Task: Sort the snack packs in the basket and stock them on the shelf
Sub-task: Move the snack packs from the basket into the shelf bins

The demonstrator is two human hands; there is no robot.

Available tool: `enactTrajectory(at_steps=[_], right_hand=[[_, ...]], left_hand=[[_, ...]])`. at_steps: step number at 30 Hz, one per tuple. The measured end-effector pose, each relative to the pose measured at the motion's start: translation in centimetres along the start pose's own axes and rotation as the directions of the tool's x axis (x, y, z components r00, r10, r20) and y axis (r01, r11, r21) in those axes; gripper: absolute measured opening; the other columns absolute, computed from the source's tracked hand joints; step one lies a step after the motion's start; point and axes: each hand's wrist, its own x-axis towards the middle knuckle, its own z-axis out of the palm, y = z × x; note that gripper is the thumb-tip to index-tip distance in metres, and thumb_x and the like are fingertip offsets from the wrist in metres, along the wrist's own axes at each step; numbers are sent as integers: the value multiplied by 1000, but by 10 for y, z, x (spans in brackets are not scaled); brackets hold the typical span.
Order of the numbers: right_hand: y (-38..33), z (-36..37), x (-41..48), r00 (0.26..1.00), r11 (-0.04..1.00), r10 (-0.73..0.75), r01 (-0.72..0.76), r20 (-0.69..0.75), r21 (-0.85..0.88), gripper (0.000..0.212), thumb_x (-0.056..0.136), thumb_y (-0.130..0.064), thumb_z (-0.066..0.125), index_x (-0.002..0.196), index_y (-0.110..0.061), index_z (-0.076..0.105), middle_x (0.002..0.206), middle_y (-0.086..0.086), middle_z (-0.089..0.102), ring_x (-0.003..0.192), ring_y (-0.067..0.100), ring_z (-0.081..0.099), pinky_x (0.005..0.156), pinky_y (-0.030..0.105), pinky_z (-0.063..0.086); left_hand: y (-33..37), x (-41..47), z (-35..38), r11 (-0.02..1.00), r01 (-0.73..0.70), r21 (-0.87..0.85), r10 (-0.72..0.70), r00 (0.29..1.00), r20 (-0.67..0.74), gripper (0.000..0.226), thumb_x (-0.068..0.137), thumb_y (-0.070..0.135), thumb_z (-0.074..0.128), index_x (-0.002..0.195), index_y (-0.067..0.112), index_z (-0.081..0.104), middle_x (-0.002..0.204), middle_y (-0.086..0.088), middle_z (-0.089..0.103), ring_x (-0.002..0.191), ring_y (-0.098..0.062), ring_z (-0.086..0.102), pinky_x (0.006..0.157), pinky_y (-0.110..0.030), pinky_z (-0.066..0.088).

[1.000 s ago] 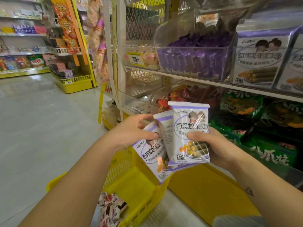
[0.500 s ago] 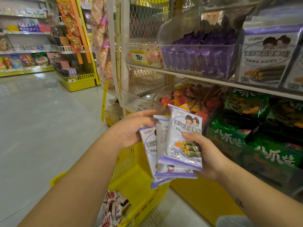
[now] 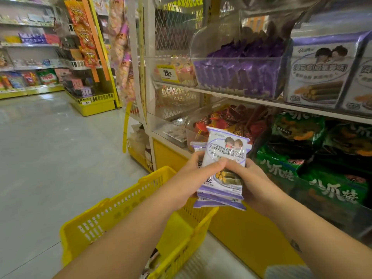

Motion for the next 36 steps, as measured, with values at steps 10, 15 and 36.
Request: enactTrajectory(at_steps=[10,15,36], right_hand=[[-10,-4,3,983,968,145,-118,-109,222,38,100,-28,42,130,-10,55,123,15,65,114,34,61,102,53,42],[-25,-11,5,948,982,47,14,-315,189,26,99,-30,46,108,-14,64,98,7,75,88,23,72,66,39,59],[-15,-1,0,993,996,-17,27,-116,89,34,99,-17,39,128,-21,57,118,12,67,108,30,64,93,52,51]], left_hand=[[3,7,-11,907,100,-410,-82,995,61,42,62,36,74,100,18,75,104,-13,73,89,-29,72,81,-46,57],[1,13,-24,929,4,-371,-34,997,-75,41,74,31,72,113,18,68,110,-11,72,95,-27,71,77,-42,59],[-22,6,7,933,-296,204,347,890,-296,22,95,38,55,114,39,44,119,10,60,104,-3,61,78,-18,54]])
